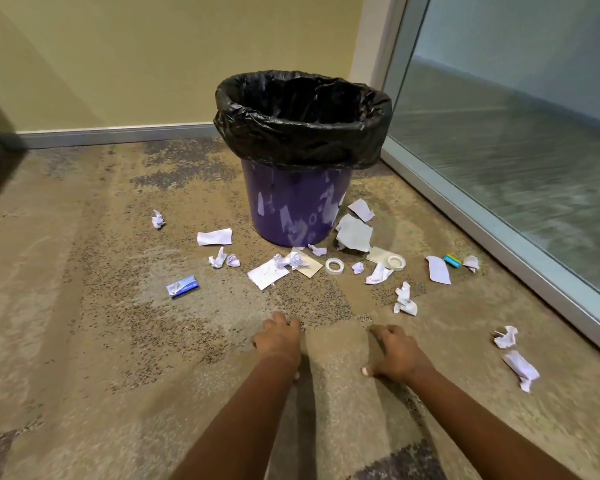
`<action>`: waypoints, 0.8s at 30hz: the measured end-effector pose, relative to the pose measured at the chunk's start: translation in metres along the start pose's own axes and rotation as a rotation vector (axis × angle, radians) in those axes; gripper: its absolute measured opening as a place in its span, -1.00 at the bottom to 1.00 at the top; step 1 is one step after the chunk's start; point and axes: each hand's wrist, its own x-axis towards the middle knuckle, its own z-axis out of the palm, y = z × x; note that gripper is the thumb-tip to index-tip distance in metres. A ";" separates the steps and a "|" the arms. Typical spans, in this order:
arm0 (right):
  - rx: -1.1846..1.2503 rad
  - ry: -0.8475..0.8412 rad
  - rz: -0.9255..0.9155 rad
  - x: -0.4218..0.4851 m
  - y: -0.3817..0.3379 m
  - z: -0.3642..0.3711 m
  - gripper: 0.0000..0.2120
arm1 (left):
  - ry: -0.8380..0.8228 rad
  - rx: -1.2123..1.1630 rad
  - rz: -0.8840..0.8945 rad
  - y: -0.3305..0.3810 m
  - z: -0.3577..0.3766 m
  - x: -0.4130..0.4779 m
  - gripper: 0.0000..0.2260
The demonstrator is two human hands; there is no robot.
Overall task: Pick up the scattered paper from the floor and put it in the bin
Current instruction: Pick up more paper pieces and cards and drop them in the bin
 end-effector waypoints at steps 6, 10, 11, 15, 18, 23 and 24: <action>-0.050 0.022 -0.005 0.002 -0.004 0.005 -0.23 | 0.036 0.087 -0.016 0.010 -0.007 0.004 -0.44; -0.071 0.002 -0.012 0.003 -0.003 0.003 -0.23 | 0.023 0.117 -0.011 0.012 -0.011 0.005 -0.45; -0.075 -0.010 -0.006 0.004 -0.003 0.003 -0.23 | 0.017 0.118 -0.011 0.011 -0.011 0.005 -0.44; -0.131 -0.062 0.019 0.003 -0.008 0.000 -0.22 | -0.008 0.041 0.009 0.007 -0.007 0.004 -0.42; -0.187 -0.119 0.014 0.004 -0.008 -0.009 -0.18 | -0.041 -0.045 0.040 0.002 -0.008 0.000 -0.34; -0.205 -0.252 -0.014 0.016 -0.008 -0.042 -0.38 | -0.053 -0.121 0.055 -0.003 -0.016 0.002 -0.36; -0.183 -0.177 -0.023 0.023 -0.008 -0.049 -0.58 | -0.028 -0.139 0.056 -0.003 -0.018 0.006 -0.42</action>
